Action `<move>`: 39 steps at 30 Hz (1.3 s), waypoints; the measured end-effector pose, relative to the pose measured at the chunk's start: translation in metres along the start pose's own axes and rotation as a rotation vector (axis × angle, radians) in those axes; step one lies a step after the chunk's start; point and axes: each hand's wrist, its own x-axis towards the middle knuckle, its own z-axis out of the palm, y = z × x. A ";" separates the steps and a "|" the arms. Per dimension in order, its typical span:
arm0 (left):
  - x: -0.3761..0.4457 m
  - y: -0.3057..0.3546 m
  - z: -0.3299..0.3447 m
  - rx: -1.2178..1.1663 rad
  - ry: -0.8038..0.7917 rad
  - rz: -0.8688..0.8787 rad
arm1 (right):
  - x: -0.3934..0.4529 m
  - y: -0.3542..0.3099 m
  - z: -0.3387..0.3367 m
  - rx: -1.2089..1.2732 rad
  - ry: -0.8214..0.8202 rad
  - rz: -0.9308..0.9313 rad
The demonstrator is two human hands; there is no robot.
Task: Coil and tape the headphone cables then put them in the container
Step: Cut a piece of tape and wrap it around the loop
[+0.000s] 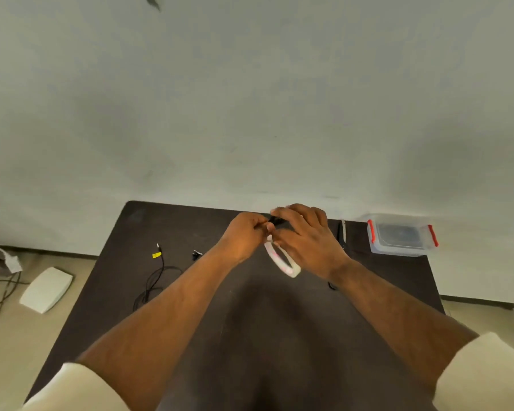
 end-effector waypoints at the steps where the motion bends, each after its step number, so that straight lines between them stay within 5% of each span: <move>1: -0.010 0.004 -0.002 0.028 -0.018 0.034 | 0.002 -0.007 -0.009 -0.004 0.011 -0.022; 6: -0.058 0.020 -0.011 0.191 -0.093 0.104 | 0.010 -0.039 -0.046 0.061 -0.012 -0.024; 13: -0.108 0.024 -0.019 0.077 -0.145 0.033 | 0.003 -0.076 -0.074 0.264 -0.124 0.130; 32: -0.120 0.038 -0.047 -0.326 -0.457 -0.207 | -0.001 -0.091 -0.089 0.253 -0.004 -0.005; 39: -0.119 0.047 -0.038 -0.036 -0.358 -0.137 | -0.005 -0.091 -0.087 0.445 -0.103 0.231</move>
